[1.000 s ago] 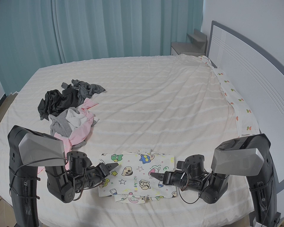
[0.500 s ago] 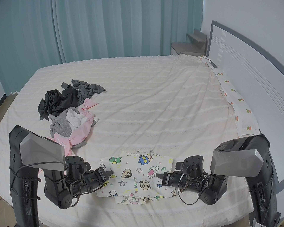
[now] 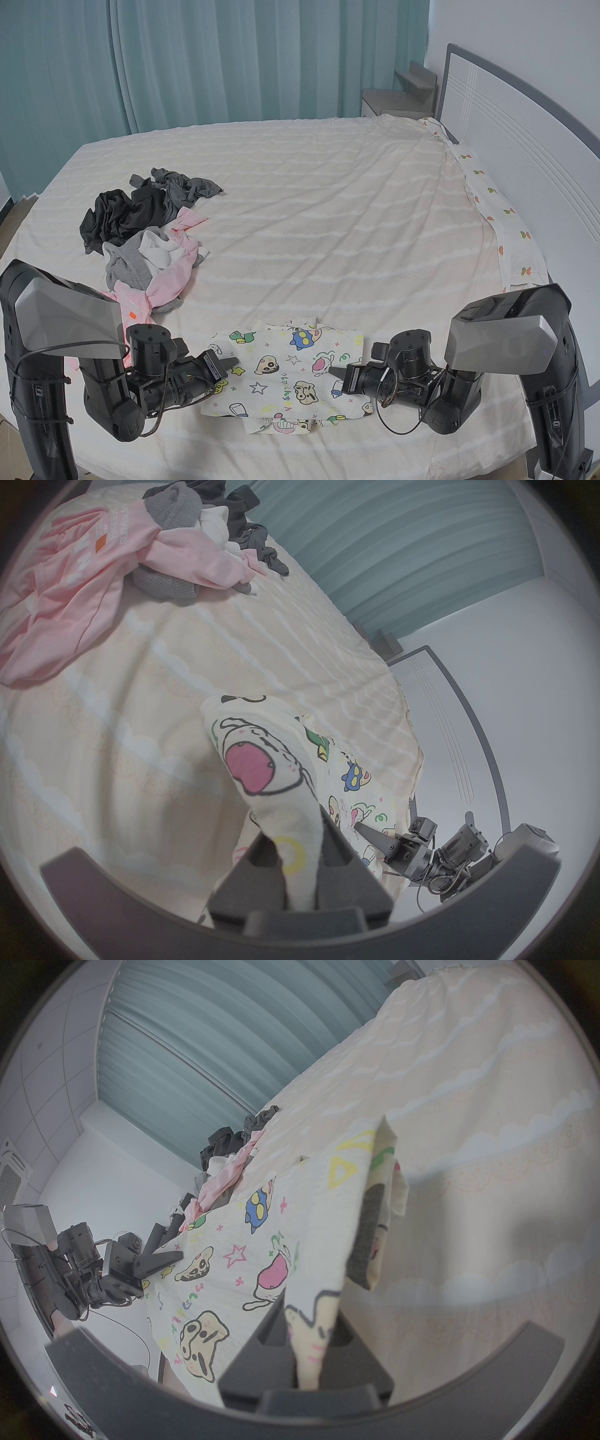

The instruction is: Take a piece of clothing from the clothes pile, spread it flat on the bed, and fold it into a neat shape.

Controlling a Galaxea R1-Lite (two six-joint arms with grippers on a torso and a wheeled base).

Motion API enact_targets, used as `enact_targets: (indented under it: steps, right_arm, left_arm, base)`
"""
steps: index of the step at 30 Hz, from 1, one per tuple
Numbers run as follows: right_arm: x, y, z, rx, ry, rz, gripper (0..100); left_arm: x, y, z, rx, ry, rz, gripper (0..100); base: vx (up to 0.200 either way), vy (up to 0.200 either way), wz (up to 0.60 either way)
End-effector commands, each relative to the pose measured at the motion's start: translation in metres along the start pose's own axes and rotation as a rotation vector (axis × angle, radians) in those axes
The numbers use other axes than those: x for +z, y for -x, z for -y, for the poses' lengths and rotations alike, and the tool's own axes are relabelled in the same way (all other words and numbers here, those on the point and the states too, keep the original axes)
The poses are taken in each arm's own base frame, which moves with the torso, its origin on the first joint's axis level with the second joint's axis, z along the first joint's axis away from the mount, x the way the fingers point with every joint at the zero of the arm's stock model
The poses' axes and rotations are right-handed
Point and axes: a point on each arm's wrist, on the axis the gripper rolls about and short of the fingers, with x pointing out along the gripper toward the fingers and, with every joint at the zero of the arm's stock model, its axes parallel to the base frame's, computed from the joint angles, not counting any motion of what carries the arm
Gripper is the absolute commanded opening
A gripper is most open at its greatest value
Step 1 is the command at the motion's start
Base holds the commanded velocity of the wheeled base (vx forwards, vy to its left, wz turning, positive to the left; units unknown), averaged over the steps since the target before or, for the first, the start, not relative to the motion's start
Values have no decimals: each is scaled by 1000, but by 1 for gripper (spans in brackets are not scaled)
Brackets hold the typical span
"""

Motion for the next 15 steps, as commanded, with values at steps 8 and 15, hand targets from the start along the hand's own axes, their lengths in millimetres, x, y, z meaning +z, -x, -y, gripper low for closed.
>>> enact_targets:
  steps: [8, 15]
  right_arm:
    - [0, 0, 0, 0, 0, 0, 0]
    - [0, 0, -1, 2, 1, 1, 0]
  left_arm:
    - [2, -2, 1, 6, 3, -2, 0]
    - [6, -2, 0, 7, 6, 10, 0]
  base:
    - [0, 0, 0]
    - [0, 171, 0]
